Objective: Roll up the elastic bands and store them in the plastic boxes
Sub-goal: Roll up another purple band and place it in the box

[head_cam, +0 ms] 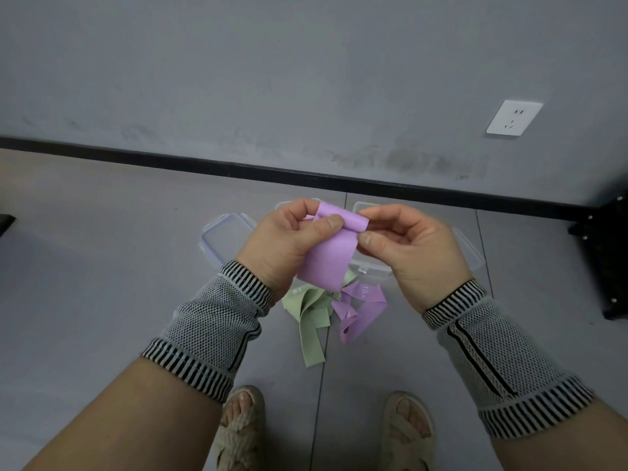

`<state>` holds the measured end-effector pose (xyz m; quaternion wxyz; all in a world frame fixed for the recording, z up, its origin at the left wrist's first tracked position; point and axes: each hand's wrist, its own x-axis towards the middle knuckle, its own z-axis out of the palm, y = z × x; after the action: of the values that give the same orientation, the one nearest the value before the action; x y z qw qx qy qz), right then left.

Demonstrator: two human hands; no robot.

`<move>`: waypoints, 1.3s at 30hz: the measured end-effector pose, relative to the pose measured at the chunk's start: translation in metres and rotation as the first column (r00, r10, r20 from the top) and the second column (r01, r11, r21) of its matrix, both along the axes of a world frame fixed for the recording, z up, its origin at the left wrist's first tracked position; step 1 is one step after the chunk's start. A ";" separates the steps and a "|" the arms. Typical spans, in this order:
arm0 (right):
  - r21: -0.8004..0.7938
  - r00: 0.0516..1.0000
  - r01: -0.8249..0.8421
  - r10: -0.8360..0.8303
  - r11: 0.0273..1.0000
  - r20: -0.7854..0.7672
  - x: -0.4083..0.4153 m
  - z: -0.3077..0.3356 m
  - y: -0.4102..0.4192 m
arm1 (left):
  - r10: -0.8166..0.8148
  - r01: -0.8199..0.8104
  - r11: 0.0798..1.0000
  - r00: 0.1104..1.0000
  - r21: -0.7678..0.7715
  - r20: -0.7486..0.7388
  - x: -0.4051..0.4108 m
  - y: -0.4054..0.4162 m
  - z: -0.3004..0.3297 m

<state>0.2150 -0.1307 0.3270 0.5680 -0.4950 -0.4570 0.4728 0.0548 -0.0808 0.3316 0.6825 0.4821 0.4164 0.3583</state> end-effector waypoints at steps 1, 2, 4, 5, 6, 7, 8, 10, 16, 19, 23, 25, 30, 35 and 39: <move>0.003 1.000 0.000 0.000 1.000 -0.009 0.001 0.000 0.000 | -0.012 0.012 1.000 1.000 -0.002 0.000 0.000 -0.001 0.000; 0.008 1.000 -0.007 0.007 1.000 -0.008 0.001 0.000 0.000 | -0.028 0.028 1.000 1.000 -0.002 -0.007 0.000 -0.002 0.001; 0.015 1.000 -0.027 0.027 1.000 0.001 0.003 0.002 0.000 | -0.048 0.048 0.999 0.998 -0.006 -0.040 -0.001 -0.001 0.000; 0.017 0.999 -0.036 0.036 0.999 0.006 0.004 0.002 0.000 | -0.062 0.062 0.998 0.997 -0.008 -0.054 -0.001 -0.001 0.000; 0.016 0.999 -0.043 0.043 0.999 0.017 0.005 0.004 0.000 | -0.075 0.074 0.997 0.995 -0.011 -0.064 -0.002 -0.001 0.000; 0.016 0.998 -0.049 0.048 0.999 0.036 0.006 0.005 0.000 | -0.085 0.084 0.996 0.994 -0.015 -0.072 -0.002 -0.001 -0.001; 0.013 0.997 -0.054 0.054 0.998 0.057 0.007 0.006 0.000 | -0.088 0.087 0.996 0.993 -0.015 -0.080 -0.002 -0.001 -0.002; 0.010 0.995 -0.051 0.050 0.999 0.084 0.007 0.007 0.000 | -0.061 0.061 0.998 0.993 -0.001 -0.104 -0.002 -0.002 -0.004; 0.045 0.993 0.001 -0.007 0.999 0.119 -0.003 0.004 -0.001 | 0.077 -0.073 0.996 0.993 0.048 -0.094 0.006 -0.004 -0.005; 0.072 0.989 0.035 -0.045 0.997 0.142 -0.004 0.005 -0.001 | 0.063 -0.053 0.996 0.989 0.078 -0.135 0.007 -0.005 -0.004; 0.072 0.986 0.052 -0.062 0.996 0.152 -0.001 0.004 0.000 | 0.084 -0.052 0.969 0.989 0.241 -0.122 0.002 -0.001 -0.006; 0.067 0.987 0.060 -0.070 0.996 0.146 -0.001 0.004 0.000 | 0.055 -0.001 0.933 0.989 0.359 -0.139 0.000 0.000 -0.005; -0.046 0.998 -0.039 0.036 0.998 -0.060 0.004 0.002 0.002 | 0.035 0.006 0.929 0.994 0.369 -0.103 -0.004 0.002 -0.002; -0.123 0.949 -0.186 0.145 0.975 -0.280 0.006 0.004 0.003 | -0.002 0.004 1.000 0.991 -0.007 0.137 -0.008 0.004 -0.003; -0.144 0.977 -0.150 0.125 0.978 -0.170 0.001 0.003 0.004 | -0.006 0.032 0.991 0.982 -0.132 0.189 -0.011 0.005 -0.004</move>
<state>0.2156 -0.1268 0.3298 0.5283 -0.4655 -0.4047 0.5835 0.0441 -0.0754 0.3274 0.7532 0.4030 0.3686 0.3667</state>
